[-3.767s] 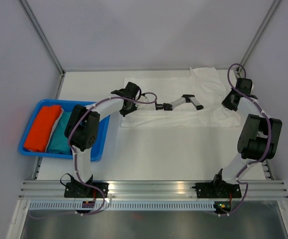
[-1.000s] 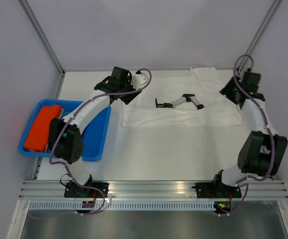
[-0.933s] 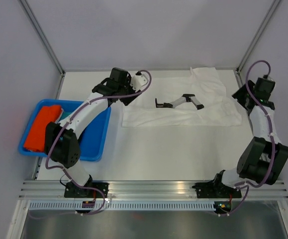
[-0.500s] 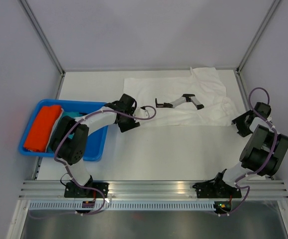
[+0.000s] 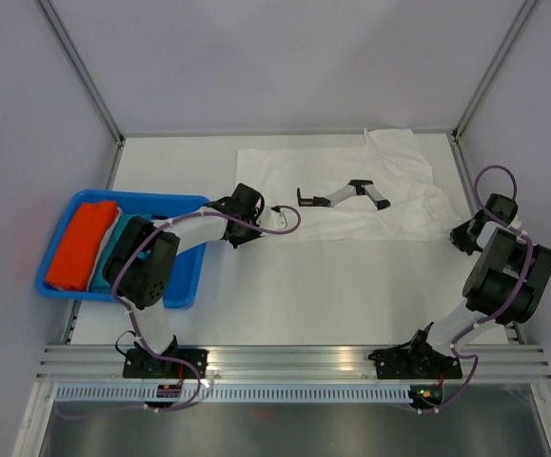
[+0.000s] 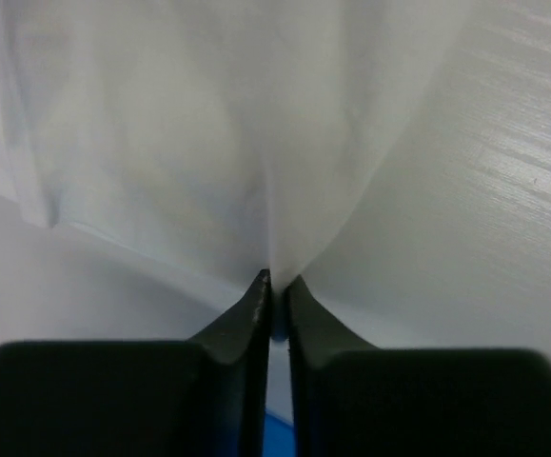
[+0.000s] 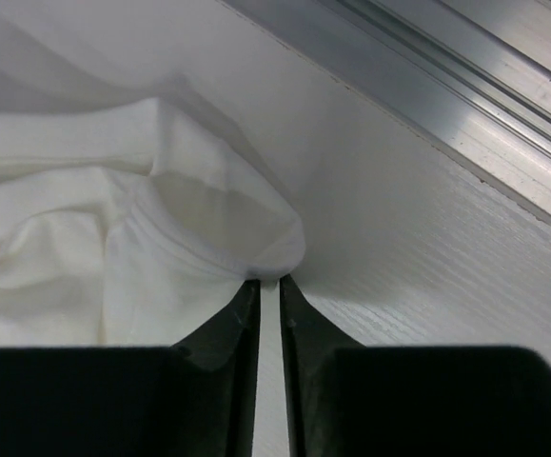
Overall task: Roll the t-shirts
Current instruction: Fold the tshirt
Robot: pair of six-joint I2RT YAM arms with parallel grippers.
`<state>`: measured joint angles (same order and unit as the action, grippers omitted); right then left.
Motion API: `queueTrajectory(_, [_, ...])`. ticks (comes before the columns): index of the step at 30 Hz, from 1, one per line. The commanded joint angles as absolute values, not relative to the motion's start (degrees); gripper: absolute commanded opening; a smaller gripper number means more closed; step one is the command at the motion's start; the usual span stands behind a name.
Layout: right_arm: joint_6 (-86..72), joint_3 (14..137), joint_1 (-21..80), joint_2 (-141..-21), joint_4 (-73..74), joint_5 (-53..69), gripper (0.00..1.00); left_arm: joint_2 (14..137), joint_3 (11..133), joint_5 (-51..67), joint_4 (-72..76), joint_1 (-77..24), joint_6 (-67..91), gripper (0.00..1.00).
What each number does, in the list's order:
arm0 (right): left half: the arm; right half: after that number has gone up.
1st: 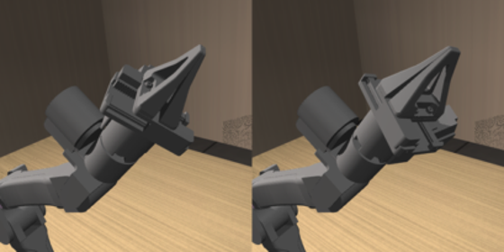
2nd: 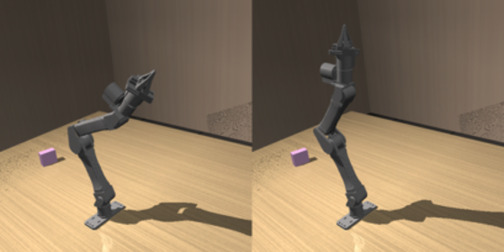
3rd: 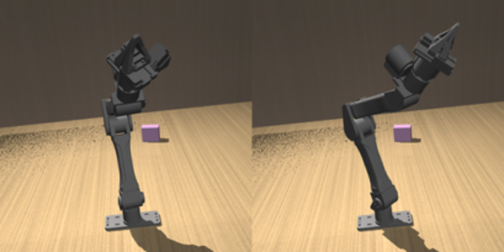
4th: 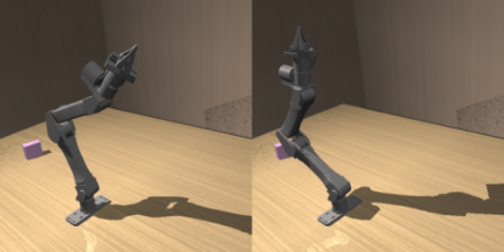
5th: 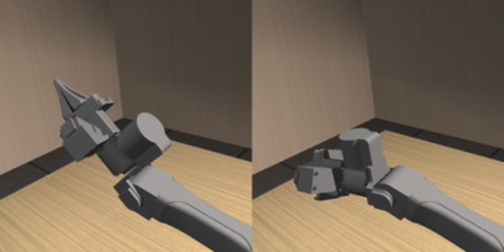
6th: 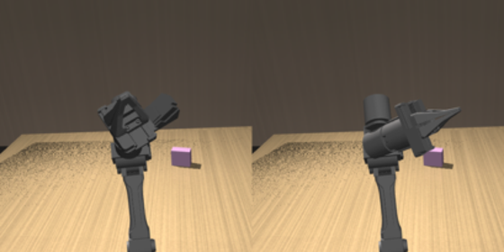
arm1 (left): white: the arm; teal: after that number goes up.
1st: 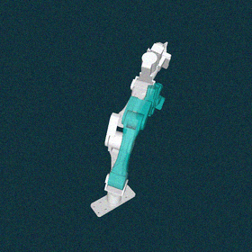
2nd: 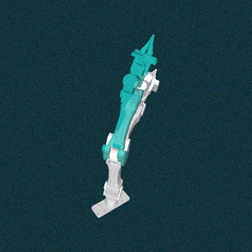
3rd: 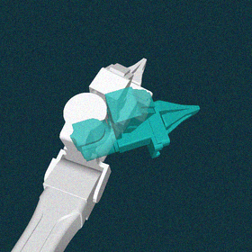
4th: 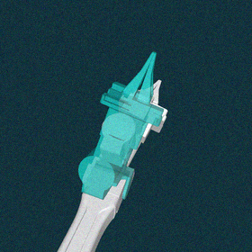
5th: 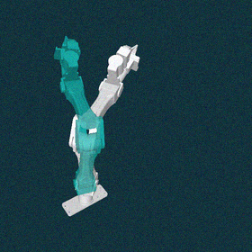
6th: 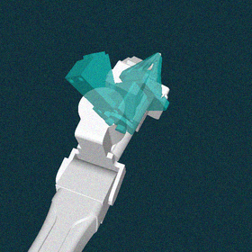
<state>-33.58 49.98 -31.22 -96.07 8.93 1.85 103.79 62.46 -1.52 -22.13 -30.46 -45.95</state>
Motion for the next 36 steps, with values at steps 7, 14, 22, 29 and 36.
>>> queueTrajectory(7, [-32.87, 52.73, -31.55, -92.65, 10.98, -1.4, 0.0, 102.5, 61.09, -2.9, -21.01, -29.8, -45.71, 0.02])
queueTrajectory(14, [-31.38, 49.22, -33.13, -81.48, 14.32, -7.04, 0.0, 94.84, 54.86, -0.26, -22.76, -29.71, -45.53, 0.02])
queueTrajectory(22, [-33.83, 46.41, -33.49, -77.27, 17.57, -5.44, 0.0, 88.52, 52.12, 2.1, -28.64, -29.71, -44.56, 0.02])
queueTrajectory(29, [-36.91, 42.2, -33.84, -69.62, 21.01, -6.68, 0.0, 82.53, 50.45, 8.35, -39.98, -30.76, -45.35, 0.02])
queueTrajectory(36, [-37.79, 38.85, -34.71, -63.21, 25.23, -13.18, 0.0, 80.51, 48.25, 8.26, -43.06, -31.29, -47.37, 0.02])
